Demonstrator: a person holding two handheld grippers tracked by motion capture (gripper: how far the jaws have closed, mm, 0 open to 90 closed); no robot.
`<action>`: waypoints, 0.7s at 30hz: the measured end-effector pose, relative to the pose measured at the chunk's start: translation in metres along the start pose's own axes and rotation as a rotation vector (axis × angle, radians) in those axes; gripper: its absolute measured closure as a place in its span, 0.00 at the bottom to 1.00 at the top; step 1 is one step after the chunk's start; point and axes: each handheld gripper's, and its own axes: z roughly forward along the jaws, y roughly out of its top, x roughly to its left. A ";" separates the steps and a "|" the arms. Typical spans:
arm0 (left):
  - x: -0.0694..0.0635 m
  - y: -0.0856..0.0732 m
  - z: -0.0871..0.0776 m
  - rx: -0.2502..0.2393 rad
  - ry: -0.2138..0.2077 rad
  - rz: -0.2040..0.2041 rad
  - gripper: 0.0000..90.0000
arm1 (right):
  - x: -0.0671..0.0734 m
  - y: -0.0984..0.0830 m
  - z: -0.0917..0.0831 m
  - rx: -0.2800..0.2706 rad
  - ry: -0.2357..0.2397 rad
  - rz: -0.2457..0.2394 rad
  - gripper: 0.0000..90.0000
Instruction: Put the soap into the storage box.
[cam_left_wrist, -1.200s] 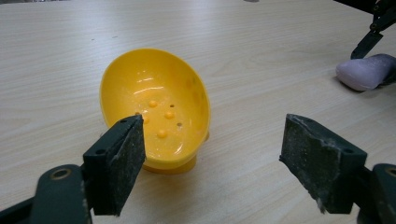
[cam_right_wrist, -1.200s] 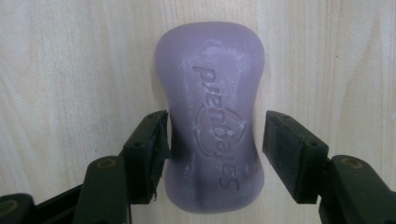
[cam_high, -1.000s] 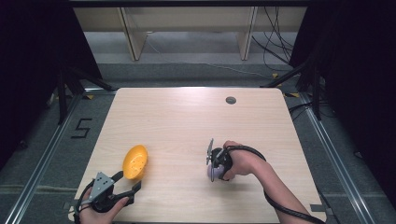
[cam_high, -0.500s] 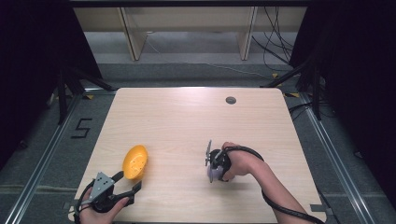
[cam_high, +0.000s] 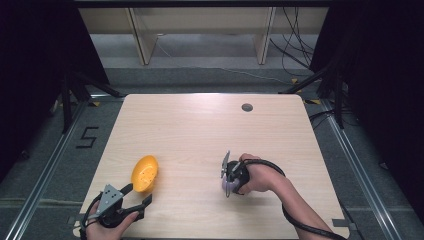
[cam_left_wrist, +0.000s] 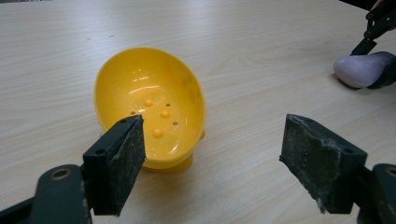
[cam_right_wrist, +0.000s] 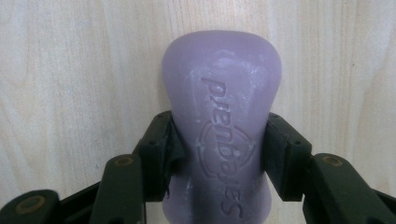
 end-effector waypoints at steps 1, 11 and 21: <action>0.000 0.000 0.000 0.000 -0.001 0.002 0.24 | 0.001 -0.001 0.000 -0.001 -0.018 0.002 0.56; -0.001 0.000 0.000 -0.008 0.005 -0.002 0.24 | 0.015 0.000 -0.005 -0.014 -0.103 0.070 0.56; -0.003 0.001 0.000 -0.012 0.003 0.000 0.23 | 0.027 -0.009 -0.010 -0.084 -0.240 0.073 0.56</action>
